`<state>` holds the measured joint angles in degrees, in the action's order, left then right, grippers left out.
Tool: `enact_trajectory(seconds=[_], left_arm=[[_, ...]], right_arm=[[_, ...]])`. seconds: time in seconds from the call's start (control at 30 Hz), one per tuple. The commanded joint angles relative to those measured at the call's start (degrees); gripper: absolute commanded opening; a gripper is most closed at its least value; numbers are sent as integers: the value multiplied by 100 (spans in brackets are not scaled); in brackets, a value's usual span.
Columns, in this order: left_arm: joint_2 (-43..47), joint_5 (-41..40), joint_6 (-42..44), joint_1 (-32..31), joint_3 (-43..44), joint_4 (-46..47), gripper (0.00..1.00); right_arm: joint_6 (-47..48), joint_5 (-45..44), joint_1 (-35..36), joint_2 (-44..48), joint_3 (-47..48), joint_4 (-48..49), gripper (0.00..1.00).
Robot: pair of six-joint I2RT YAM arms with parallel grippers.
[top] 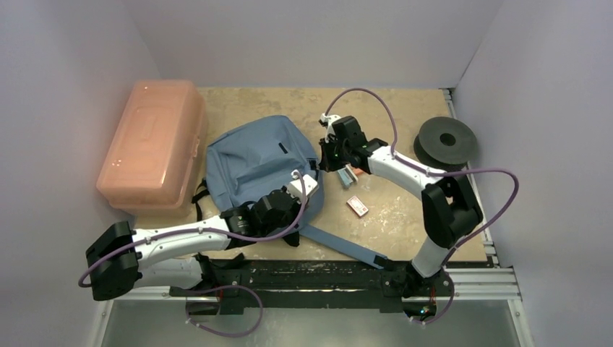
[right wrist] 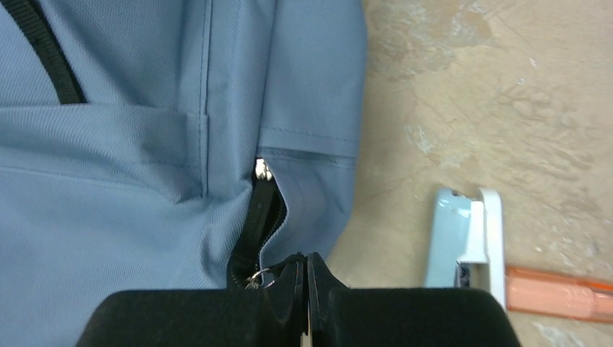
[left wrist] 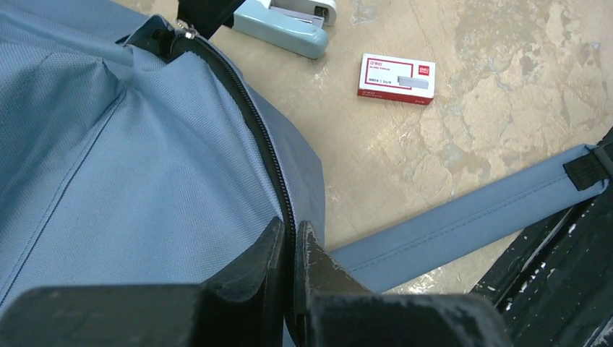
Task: Pack the student bag
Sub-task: Zip the student bag at the center of the board.
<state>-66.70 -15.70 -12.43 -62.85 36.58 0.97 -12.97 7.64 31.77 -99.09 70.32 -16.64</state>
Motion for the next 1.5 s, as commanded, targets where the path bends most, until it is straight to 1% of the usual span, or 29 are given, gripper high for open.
enact_trajectory(seconds=[0.0,0.07,0.2,0.27,0.33,0.47,0.53,0.77,0.83,0.9,0.97,1.0,1.03,1.1,1.13,1.17,1.2,1.23,1.27,1.33,1.37,1.43,1.47], left_arm=[[493,889,-155,-289,-262,-399,0],[488,831,-161,-289,-326,-393,0],[434,846,-160,-289,-358,-487,0],[420,854,-214,-291,-421,-470,0],[424,879,-273,-289,-519,-446,0],[471,965,-350,-297,-676,-433,0],[539,1014,-393,-302,-735,-465,0],[681,1043,-497,-341,-846,-431,0],[616,1096,-534,-358,-818,-375,0],[533,1156,-563,-367,-751,-282,0],[423,1179,-612,-362,-616,-192,0],[345,1224,-636,-360,-495,-89,0],[222,1279,-639,-360,-355,55,2],[-113,1444,-738,-336,-35,236,11],[-328,1679,-807,-296,188,372,14],[-545,1970,-897,-238,356,472,17],[-758,2203,-1092,-182,521,568,21],[-954,2411,-1261,-130,652,647,26],[-1030,2475,-1415,-64,770,667,30],[-965,2616,-1622,136,985,440,36],[-851,2613,-1716,271,1102,225,42],[-553,2526,-1863,575,1345,-451,54],[-391,2472,-1848,790,1514,-873,57]], right_arm=[[551,-2392,-480,532,-88,1282,0],[658,-2624,-487,613,-51,836,0],[564,-2565,-486,1022,-304,783,0],[702,-2706,-492,1125,-305,705,0],[773,-2690,-500,1117,-357,845,0],[747,-2766,-612,608,-107,1133,0],[698,-2735,-680,104,317,1137,0],[617,-2664,-833,-967,1596,1187,0],[695,-2618,-842,-1082,1789,1108,0],[748,-2460,-846,-1053,1790,899,0],[629,-2174,-847,-815,1577,591,0],[555,-2034,-844,-617,1315,523,0],[465,-1884,-841,-304,1003,520,14],[275,-1613,-847,92,455,530,51],[217,-1460,-841,251,262,487,62],[207,-1397,-847,373,167,363,69],[174,-1365,-848,491,116,215,76],[85,-1324,-843,595,124,73,83],[-66,-1382,-848,698,141,-95,89],[-312,-1337,-853,939,172,-260,92],[-429,-1112,-844,1097,129,-219,93],[-472,-295,-819,1363,-17,50,93],[-733,231,-799,1441,-99,211,93]])
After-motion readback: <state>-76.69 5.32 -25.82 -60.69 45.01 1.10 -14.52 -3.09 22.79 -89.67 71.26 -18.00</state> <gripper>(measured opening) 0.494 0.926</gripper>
